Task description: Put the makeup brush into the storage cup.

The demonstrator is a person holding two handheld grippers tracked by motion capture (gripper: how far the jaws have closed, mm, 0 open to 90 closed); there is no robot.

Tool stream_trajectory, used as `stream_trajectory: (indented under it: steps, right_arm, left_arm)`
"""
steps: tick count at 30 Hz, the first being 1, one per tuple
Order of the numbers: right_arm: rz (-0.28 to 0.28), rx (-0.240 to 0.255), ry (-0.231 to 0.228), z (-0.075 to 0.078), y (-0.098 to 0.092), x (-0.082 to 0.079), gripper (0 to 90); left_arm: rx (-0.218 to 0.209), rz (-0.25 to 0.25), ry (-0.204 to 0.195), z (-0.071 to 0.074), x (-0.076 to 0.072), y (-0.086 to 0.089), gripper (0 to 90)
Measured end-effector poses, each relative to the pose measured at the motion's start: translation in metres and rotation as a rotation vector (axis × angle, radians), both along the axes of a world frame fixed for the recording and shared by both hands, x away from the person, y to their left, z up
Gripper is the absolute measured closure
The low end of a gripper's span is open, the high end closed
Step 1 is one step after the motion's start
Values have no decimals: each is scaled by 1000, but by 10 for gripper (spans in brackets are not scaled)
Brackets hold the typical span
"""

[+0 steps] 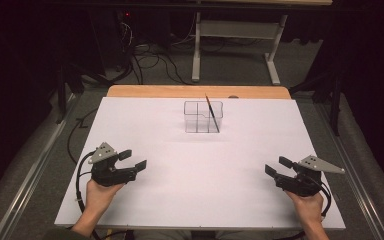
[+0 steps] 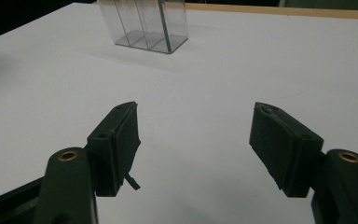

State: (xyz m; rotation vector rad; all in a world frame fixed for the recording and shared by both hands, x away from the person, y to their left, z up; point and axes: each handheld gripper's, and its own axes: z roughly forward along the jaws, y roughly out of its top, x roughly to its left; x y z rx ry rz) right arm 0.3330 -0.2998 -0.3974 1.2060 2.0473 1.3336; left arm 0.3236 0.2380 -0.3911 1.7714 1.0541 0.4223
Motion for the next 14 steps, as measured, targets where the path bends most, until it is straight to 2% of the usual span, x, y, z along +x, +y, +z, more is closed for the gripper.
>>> stream_trajectory:
  steps: [14]
  right_arm:
    - [1, 13, -13, 0, 1, -1, 321]
  left_arm:
    - [3, -7, 0, 0, 1, -2, 275]
